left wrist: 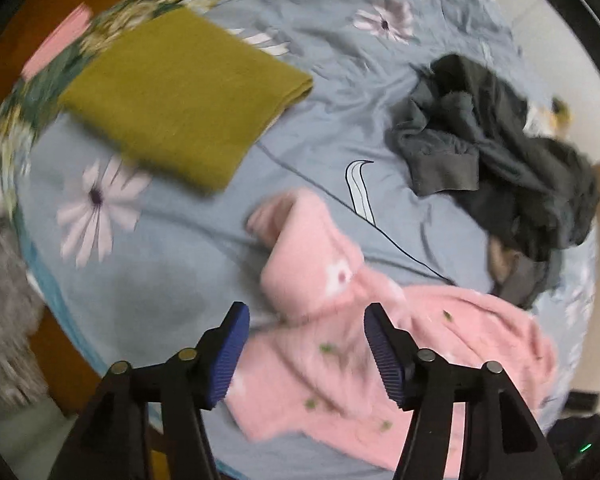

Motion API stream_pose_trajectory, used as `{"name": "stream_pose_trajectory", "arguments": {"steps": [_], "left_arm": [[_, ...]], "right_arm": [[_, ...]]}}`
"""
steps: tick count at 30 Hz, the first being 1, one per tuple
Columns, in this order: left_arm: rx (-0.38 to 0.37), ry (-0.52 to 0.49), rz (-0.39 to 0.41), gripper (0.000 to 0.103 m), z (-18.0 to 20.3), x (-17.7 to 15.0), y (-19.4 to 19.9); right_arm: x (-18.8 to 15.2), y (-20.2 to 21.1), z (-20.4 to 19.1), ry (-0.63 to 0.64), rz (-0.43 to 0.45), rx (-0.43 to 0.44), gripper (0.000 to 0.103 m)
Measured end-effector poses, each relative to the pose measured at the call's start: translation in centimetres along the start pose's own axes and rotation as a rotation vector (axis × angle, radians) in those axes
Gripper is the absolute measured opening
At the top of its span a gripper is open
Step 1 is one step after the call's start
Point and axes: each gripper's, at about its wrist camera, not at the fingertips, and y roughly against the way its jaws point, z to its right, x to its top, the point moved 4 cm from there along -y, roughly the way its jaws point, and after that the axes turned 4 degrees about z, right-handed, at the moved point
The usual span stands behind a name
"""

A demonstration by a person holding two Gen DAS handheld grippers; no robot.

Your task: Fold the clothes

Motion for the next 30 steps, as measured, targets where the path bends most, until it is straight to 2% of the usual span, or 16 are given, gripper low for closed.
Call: {"name": "stream_pose_trajectory", "arguments": {"steps": [5, 9, 11, 12, 15, 19, 21, 23, 24, 25, 26, 28, 30], "left_arm": [[0.047, 0.026, -0.096, 0.064, 1.2, 3.0, -7.4], [0.103, 0.089, -0.107, 0.064, 0.4, 4.0, -10.2], [0.101, 0.141, -0.105, 0.064, -0.2, 4.1, -10.9], [0.095, 0.163, -0.103, 0.065, -0.3, 4.2, -11.2], [0.057, 0.217, -0.133, 0.068, -0.5, 3.8, -12.2], [0.034, 0.181, -0.168, 0.068, 0.1, 3.1, -12.5], [0.021, 0.163, -0.175, 0.067, 0.4, 2.8, -12.4], [0.024, 0.151, -0.179, 0.065, 0.4, 2.5, -12.3], [0.031, 0.137, -0.177, 0.059, 0.5, 2.4, -12.2], [0.047, 0.113, -0.17, 0.039, 0.6, 2.4, -12.1], [0.083, 0.082, -0.165, 0.02, 0.7, 2.4, -12.0], [0.09, 0.058, -0.145, 0.018, 0.9, 2.6, -11.4], [0.054, 0.018, -0.086, 0.016, 1.9, 3.4, -9.3]], "right_arm": [[5.2, -4.3, -6.7, 0.088, 0.003, 0.089, 0.048], [8.9, -7.4, -9.5, 0.158, -0.012, 0.071, 0.049], [10.4, -9.1, -10.2, 0.16, -0.03, 0.081, 0.056], [10.7, -9.9, -10.5, 0.15, -0.041, 0.096, 0.057], [10.9, -11.3, -11.3, 0.12, -0.086, 0.157, 0.057], [9.0, -11.1, -13.1, 0.155, -0.169, 0.253, 0.056], [7.5, -10.3, -13.9, 0.176, -0.204, 0.33, 0.049], [5.9, -10.3, -14.3, 0.209, -0.243, 0.346, 0.036], [5.5, -10.7, -14.5, 0.223, -0.252, 0.324, 0.032], [5.2, -11.3, -14.6, 0.23, -0.257, 0.292, 0.018], [5.1, -11.8, -14.5, 0.218, -0.254, 0.261, 0.009], [5.4, -11.6, -14.4, 0.168, -0.219, 0.266, 0.008], [6.2, -9.6, -14.5, 0.132, -0.153, 0.309, 0.008]]}}
